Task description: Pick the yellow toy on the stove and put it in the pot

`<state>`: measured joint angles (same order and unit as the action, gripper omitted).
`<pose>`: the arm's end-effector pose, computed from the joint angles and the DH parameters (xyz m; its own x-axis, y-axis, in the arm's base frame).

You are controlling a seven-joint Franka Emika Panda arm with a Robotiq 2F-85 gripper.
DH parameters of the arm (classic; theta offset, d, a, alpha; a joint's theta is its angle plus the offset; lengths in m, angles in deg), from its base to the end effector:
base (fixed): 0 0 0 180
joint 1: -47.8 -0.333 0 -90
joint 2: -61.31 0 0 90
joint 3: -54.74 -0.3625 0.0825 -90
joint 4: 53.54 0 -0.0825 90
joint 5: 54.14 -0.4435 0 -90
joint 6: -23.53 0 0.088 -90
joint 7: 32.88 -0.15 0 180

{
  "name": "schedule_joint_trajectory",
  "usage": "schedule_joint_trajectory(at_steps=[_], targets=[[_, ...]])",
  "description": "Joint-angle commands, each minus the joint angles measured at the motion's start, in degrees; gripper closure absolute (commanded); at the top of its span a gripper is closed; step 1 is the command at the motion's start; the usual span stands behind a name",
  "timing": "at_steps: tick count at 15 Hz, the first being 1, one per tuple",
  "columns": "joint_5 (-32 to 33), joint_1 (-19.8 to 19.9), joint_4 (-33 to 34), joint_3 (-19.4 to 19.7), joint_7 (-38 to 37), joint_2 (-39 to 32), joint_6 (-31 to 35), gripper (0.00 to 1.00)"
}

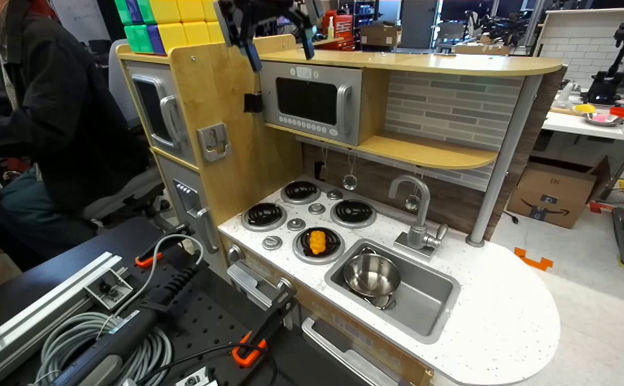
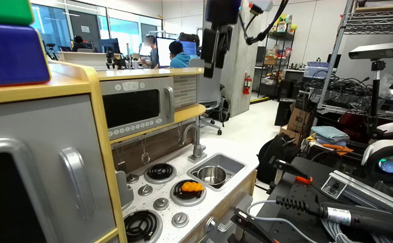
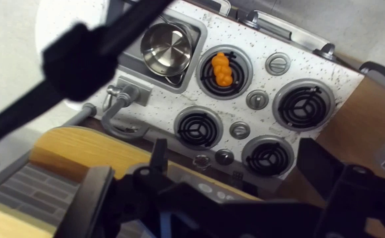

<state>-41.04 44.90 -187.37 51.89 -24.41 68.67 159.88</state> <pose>0.5522 0.0466 0.3739 0.9082 0.3991 0.1258 0.3689 -0.9056 0.2093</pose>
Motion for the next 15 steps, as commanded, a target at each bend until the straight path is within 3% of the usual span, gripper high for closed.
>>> schedule_joint_trajectory(at_steps=[1, 4, 5, 9, 15], targets=[[-2.7, -1.3, 7.8, -0.3, 9.5, -14.1, 0.6, 0.00], [0.0, -0.9, 12.0, -1.0, 14.6, -21.0, -4.1, 0.00], [-0.8, -0.8, 7.3, -0.9, 11.3, -16.7, -0.3, 0.00], [-0.5, -0.6, 10.8, -1.1, 13.6, -21.4, -2.1, 0.00], [8.9, -3.4, 13.6, 1.8, -1.4, -29.5, -6.8, 0.00]])
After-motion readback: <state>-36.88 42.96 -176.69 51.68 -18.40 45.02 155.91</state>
